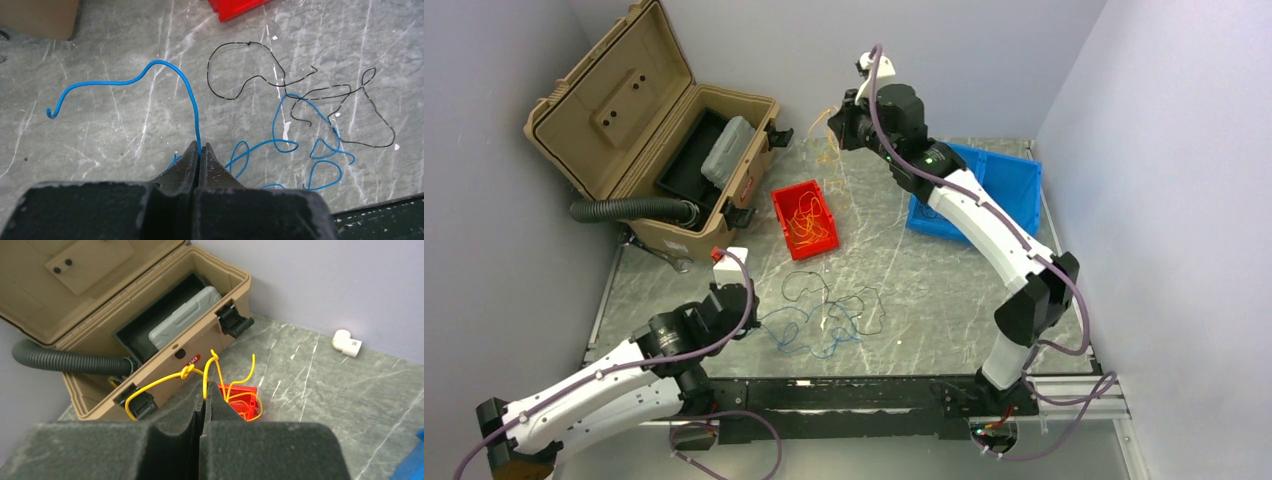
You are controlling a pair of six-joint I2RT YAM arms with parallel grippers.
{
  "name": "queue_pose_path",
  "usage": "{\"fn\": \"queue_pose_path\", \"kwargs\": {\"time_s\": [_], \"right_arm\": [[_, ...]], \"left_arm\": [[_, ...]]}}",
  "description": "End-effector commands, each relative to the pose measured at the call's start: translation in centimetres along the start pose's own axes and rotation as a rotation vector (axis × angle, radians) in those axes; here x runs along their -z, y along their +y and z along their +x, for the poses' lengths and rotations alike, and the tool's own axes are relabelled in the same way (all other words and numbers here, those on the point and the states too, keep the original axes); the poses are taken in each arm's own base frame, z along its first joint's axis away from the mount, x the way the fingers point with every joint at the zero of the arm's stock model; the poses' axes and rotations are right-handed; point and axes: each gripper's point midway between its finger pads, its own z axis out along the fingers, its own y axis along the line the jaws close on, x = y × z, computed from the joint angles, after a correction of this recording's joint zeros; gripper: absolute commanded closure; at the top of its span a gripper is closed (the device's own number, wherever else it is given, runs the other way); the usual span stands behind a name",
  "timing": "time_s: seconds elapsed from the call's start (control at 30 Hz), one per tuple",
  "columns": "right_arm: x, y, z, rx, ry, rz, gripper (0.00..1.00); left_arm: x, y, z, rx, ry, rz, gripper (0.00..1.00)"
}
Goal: Untangle the cables
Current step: Place the cable in the bin.
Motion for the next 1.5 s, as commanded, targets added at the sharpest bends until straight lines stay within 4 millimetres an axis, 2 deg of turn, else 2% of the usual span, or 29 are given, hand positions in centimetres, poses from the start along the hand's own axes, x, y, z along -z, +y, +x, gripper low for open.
{"fn": "queue_pose_path", "kwargs": {"time_s": [0.0, 0.23, 0.4, 0.47, 0.67, 0.77, 0.9, 1.33, 1.47], "right_arm": [[-0.2, 1.5, -3.2, -0.009, -0.090, -0.044, 1.00], [-2.6, 0.8, -0.1, -0.014, -0.026, -0.027, 1.00], [-3.4, 0.8, 0.5, -0.021, -0.012, -0.025, 1.00], [-3.4, 1.6, -0.1, -0.014, -0.019, -0.054, 1.00], [-2.4, 3.9, -4.9, 0.040, -0.091, -0.084, 1.00], [-1.6, 4.1, -7.2, 0.051, -0.144, -0.069, 1.00], [-0.4, 4.7, -9.2, 0.054, -0.192, -0.082, 1.00], [1.3, 6.2, -10.7, 0.048, -0.223, -0.127, 1.00], [1.2, 6.8, -9.4, 0.046, -0.193, -0.158, 1.00]], "left_arm": [[0.4, 0.5, -0.3, 0.030, -0.023, -0.008, 1.00], [0.6, 0.4, -0.5, 0.034, -0.030, 0.002, 1.00], [0.5, 0.3, -0.5, 0.039, -0.032, 0.010, 1.00], [0.6, 0.2, -0.5, 0.041, -0.036, 0.014, 1.00], [0.5, -0.1, -0.7, 0.038, -0.041, 0.026, 1.00], [0.4, -0.2, -0.7, 0.034, -0.036, 0.026, 1.00], [0.3, -0.3, -0.7, 0.029, -0.031, 0.024, 1.00], [0.1, -0.8, -1.0, 0.027, -0.034, 0.035, 1.00], [0.1, -1.1, -1.1, 0.029, -0.039, 0.047, 1.00]]}}
